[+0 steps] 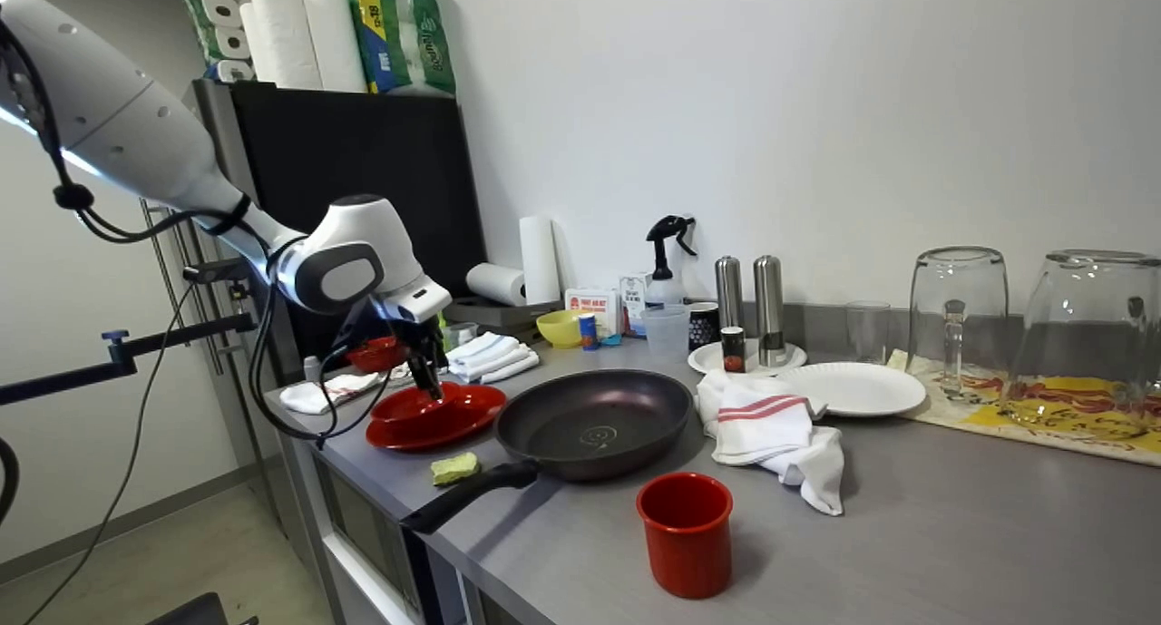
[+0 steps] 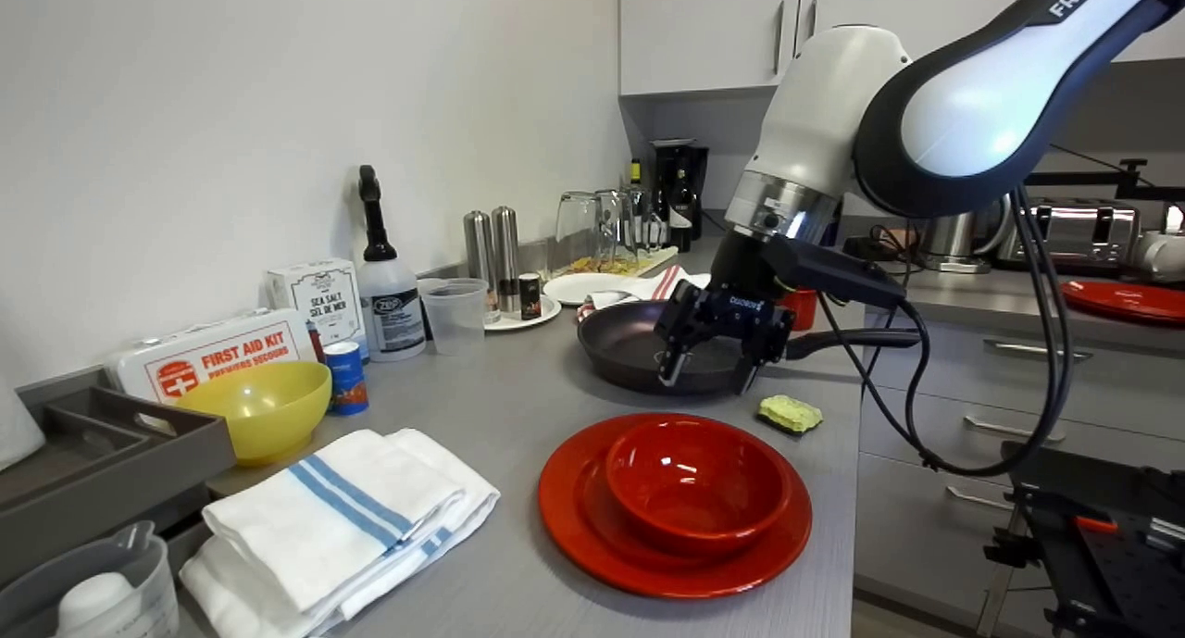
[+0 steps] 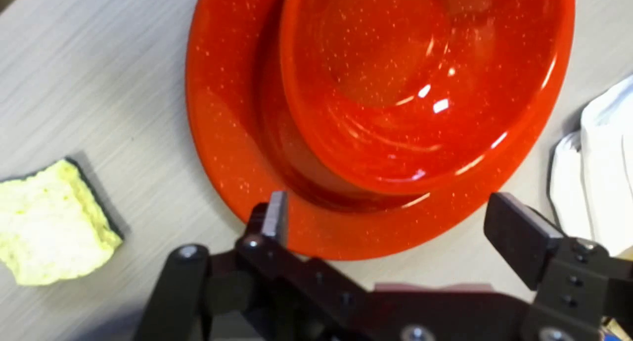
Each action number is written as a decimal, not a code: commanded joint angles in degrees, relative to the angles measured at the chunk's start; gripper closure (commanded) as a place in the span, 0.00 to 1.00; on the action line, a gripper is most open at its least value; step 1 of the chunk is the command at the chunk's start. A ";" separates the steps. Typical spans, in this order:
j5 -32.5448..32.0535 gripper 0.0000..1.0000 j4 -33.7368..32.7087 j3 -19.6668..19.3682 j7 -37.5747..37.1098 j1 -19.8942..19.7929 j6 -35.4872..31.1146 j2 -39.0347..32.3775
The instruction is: Pick up the bowl and put it on the plate
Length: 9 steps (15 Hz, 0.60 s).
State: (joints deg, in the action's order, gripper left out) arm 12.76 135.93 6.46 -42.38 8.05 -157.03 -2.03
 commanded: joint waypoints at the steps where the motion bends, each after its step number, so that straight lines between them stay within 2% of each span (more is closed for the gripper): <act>1: -9.41 0.00 -3.75 -1.76 -11.31 -0.73 3.15 -0.03; 4: -14.66 0.00 -7.07 -3.13 -20.43 -1.74 8.48 -0.52; 6: -15.58 0.00 -8.63 -3.43 -23.73 -2.24 11.95 -0.53; 9: -15.53 0.00 -9.33 -3.23 -19.10 -2.72 13.14 -0.05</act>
State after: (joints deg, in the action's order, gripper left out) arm -0.74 128.25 3.14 -62.48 5.52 -145.86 -2.06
